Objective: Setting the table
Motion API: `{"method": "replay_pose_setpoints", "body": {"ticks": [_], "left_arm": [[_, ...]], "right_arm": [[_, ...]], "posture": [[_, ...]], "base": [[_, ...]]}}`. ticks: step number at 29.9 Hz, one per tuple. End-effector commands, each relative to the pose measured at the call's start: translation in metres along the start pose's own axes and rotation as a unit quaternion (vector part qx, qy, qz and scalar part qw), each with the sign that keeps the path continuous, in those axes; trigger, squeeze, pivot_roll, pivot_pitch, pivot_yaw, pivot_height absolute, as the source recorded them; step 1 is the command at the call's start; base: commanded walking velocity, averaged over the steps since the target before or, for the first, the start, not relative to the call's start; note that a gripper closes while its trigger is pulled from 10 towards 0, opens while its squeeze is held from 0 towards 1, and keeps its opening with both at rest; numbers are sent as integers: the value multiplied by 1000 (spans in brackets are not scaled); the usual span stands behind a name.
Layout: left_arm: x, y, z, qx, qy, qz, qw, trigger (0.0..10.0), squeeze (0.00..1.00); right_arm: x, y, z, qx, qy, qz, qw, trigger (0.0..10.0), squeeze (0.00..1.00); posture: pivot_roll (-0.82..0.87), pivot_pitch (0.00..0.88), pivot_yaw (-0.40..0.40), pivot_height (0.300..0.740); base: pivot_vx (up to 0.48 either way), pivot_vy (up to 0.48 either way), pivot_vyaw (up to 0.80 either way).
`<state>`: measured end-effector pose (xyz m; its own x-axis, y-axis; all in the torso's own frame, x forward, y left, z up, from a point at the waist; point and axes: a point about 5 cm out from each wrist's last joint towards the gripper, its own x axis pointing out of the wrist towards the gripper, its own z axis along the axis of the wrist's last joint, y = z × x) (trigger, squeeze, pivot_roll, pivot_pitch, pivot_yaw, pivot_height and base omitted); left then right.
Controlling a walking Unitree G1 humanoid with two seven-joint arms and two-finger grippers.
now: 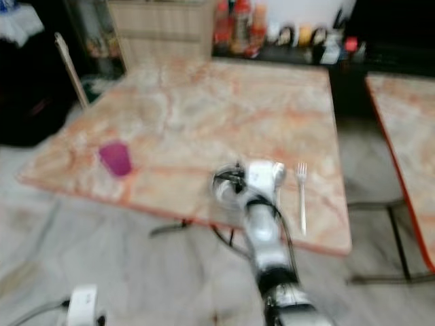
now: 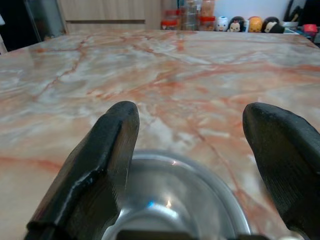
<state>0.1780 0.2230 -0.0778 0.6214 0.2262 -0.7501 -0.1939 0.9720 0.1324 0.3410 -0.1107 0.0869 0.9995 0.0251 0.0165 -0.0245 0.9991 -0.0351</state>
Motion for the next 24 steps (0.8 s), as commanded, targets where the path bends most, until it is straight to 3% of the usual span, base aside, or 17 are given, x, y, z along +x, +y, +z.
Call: {"method": "replay_pose_setpoints", "body": {"ticks": [1,10,16,19,24], "left_arm": [[0,-5,-2,-10,4,-3,1000,10000,0],[-2,-4,-2,-32,-12,-5,999,10000,0],[-2,-2,-4,-32,-11,-3,999,10000,0],[-3,3,-7,-31,-12,7,999,10000,0],[-3,5,-7,-30,-13,9,999,10000,0]], "right_arm": [[0,-8,-1,2,2,-9,1000,10000,0],[-8,5,-3,11,-15,16,1000,10000,0],[-13,2,-7,0,-12,8,1000,10000,0],[-30,-18,-19,-17,3,-33,999,10000,0],[-35,-33,-21,-22,6,-60,998,10000,0]], "posture": [[-7,0,13,732],[2,0,12,732],[6,0,10,732],[-5,0,20,732],[-16,0,26,732]], "base": [[345,0,-769],[38,0,-84],[0,0,0],[0,0,0],[0,0,0]]}}
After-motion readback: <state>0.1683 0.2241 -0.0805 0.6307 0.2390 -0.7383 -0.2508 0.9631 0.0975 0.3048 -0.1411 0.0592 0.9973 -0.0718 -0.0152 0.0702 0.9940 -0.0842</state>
